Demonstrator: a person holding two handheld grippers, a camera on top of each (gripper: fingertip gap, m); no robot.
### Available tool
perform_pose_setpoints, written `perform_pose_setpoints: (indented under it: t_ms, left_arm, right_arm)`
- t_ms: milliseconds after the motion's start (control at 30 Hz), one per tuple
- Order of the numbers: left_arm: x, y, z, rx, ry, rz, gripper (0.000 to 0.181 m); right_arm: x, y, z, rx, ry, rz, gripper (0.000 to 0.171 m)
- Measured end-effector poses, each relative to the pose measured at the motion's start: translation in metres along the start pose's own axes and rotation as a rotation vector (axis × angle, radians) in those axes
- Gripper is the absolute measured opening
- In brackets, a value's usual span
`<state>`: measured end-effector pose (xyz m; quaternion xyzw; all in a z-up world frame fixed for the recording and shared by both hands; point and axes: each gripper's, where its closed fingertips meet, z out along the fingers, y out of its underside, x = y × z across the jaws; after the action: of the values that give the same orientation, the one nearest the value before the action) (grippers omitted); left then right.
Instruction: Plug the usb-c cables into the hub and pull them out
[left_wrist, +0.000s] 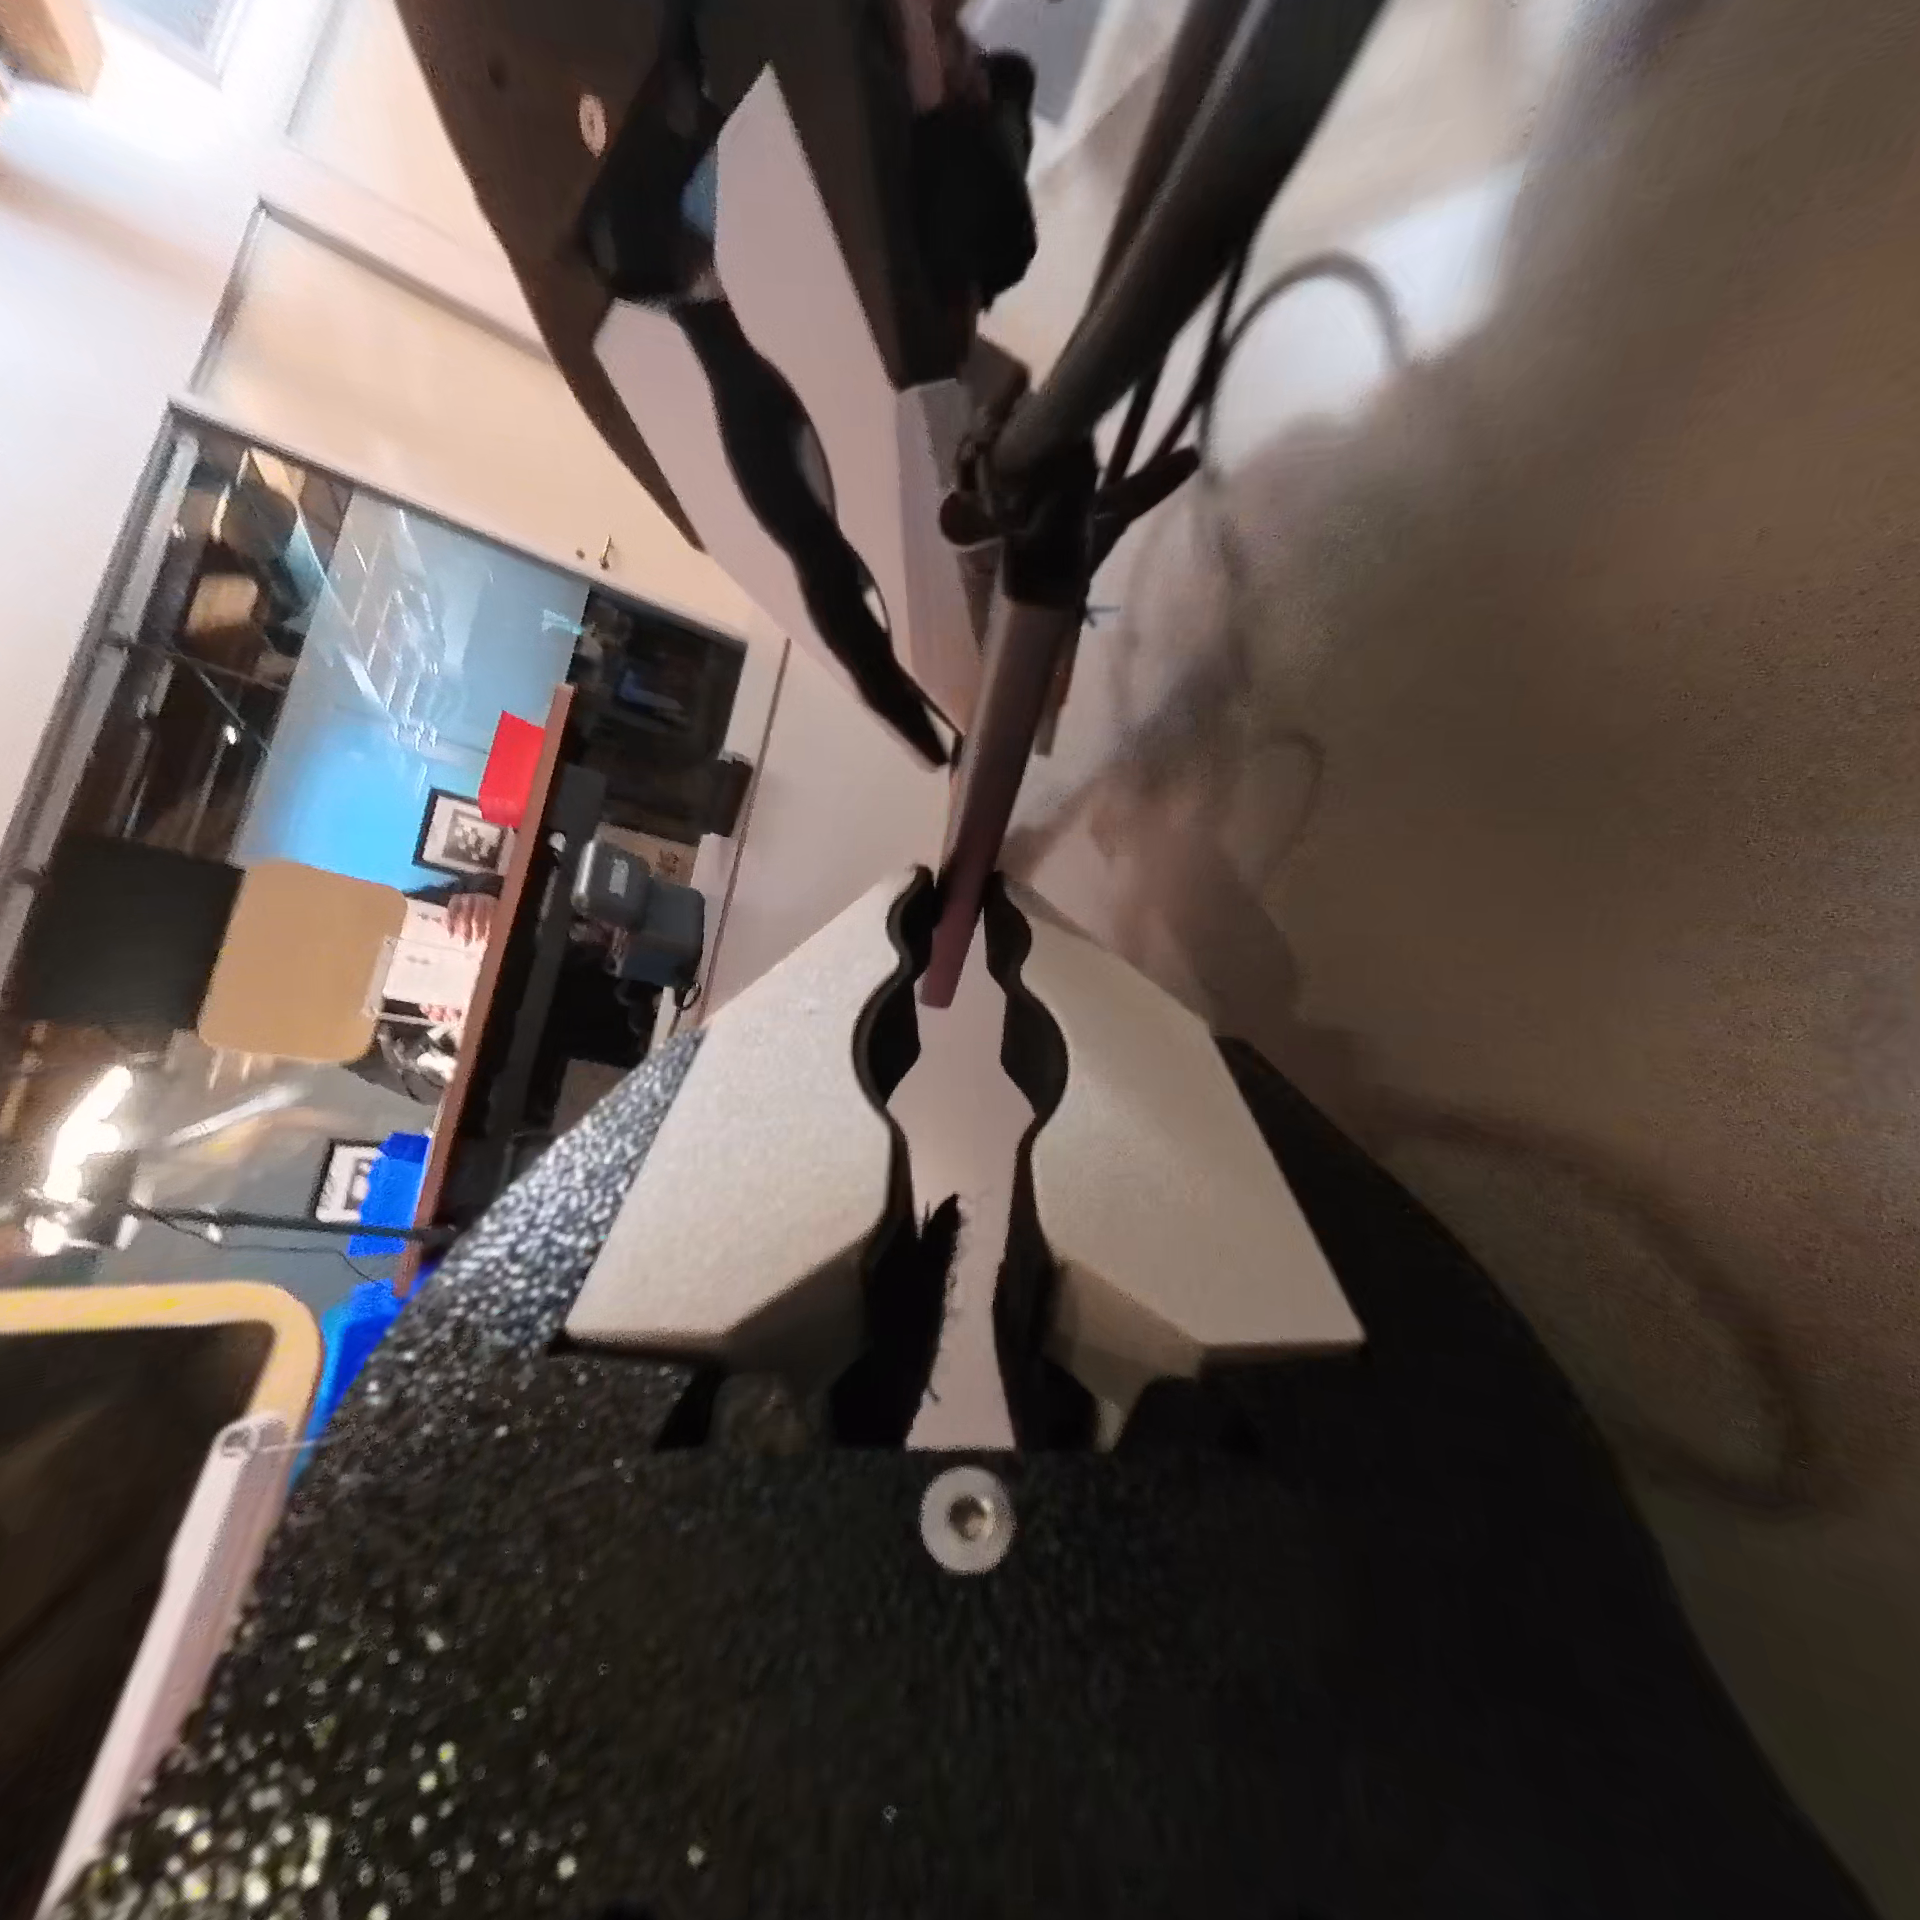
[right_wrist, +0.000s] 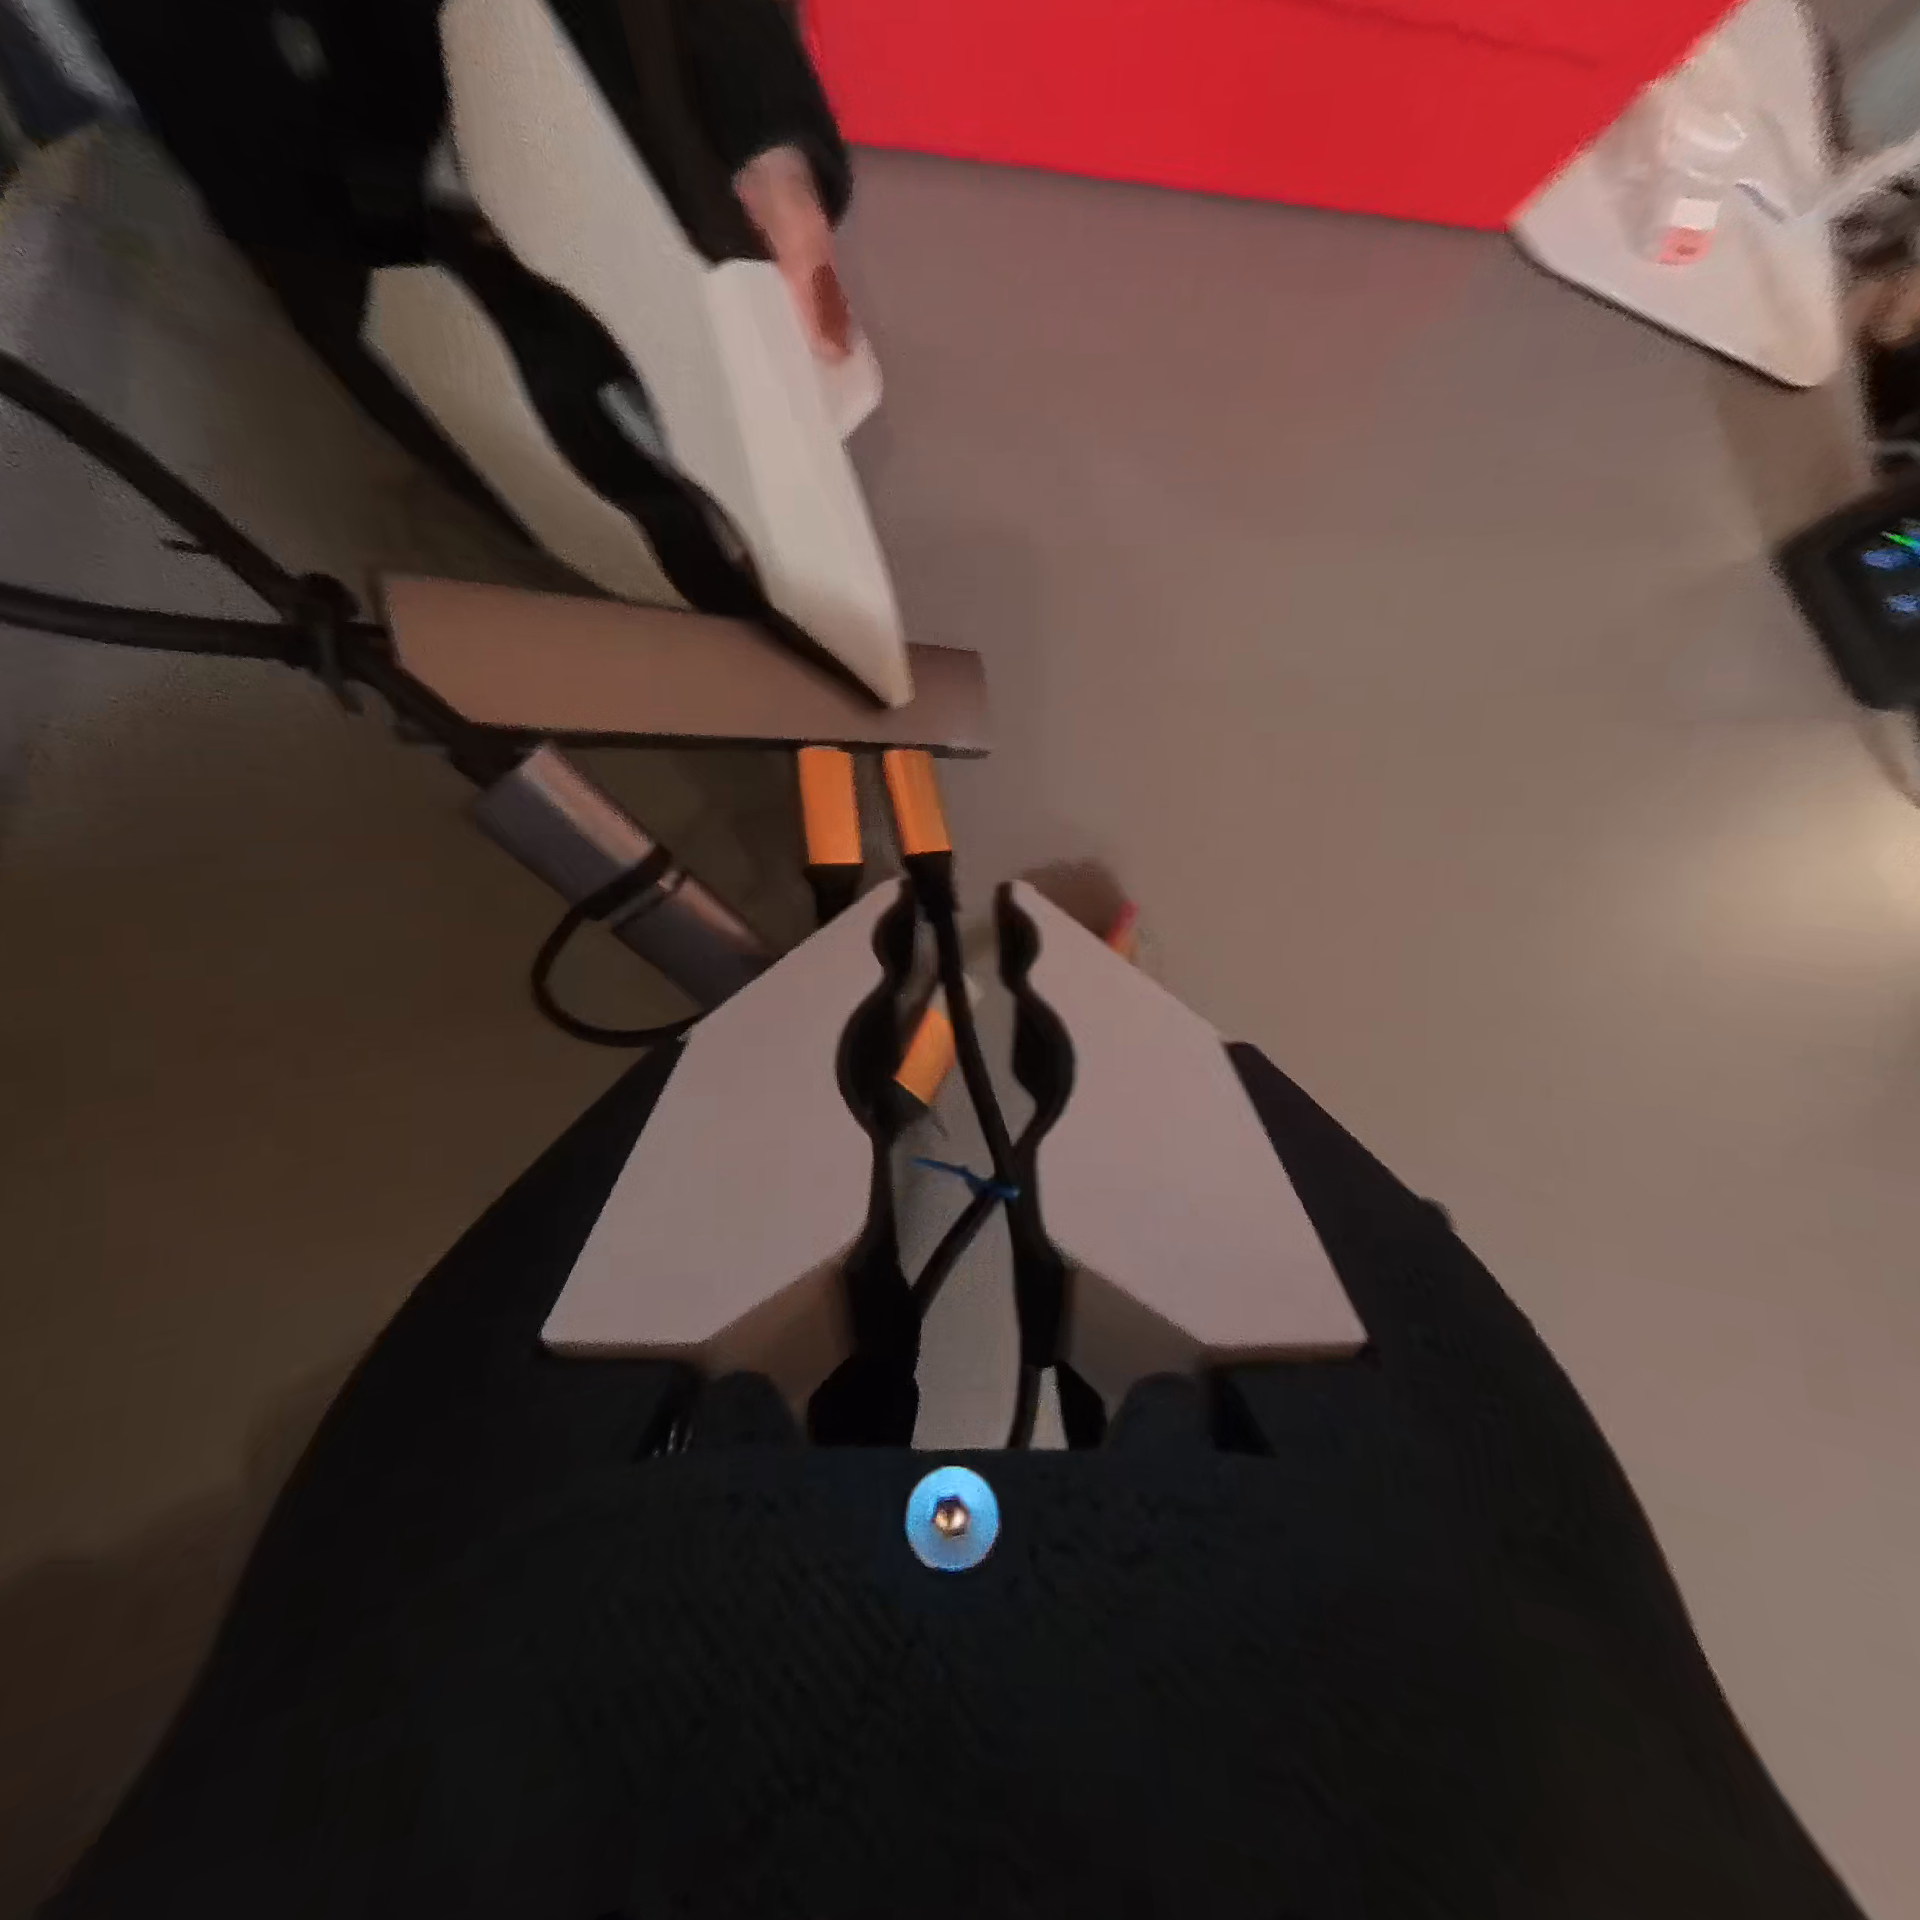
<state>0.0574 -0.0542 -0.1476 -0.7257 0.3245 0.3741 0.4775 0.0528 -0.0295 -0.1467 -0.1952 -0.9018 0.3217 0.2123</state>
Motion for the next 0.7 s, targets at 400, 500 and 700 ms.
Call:
perform_pose_setpoints:
  t_ms: [400, 500, 700]
  left_arm:
    - [-0.035, -0.019, 0.015, -0.019, 0.071, -0.264, 0.007]
    - [-0.038, -0.043, 0.013, 0.038, 0.055, -0.196, 0.008]
    - [-0.077, -0.073, -0.004, 0.187, -0.176, -0.253, 0.040]
  right_arm:
    - [-0.024, -0.047, -0.056, 0.027, 0.309, -0.395, 0.075]
    - [-0.023, -0.055, -0.062, 0.081, 0.440, -0.501, 0.011]
    - [-0.013, -0.064, -0.141, 0.191, 0.540, -0.326, 0.010]
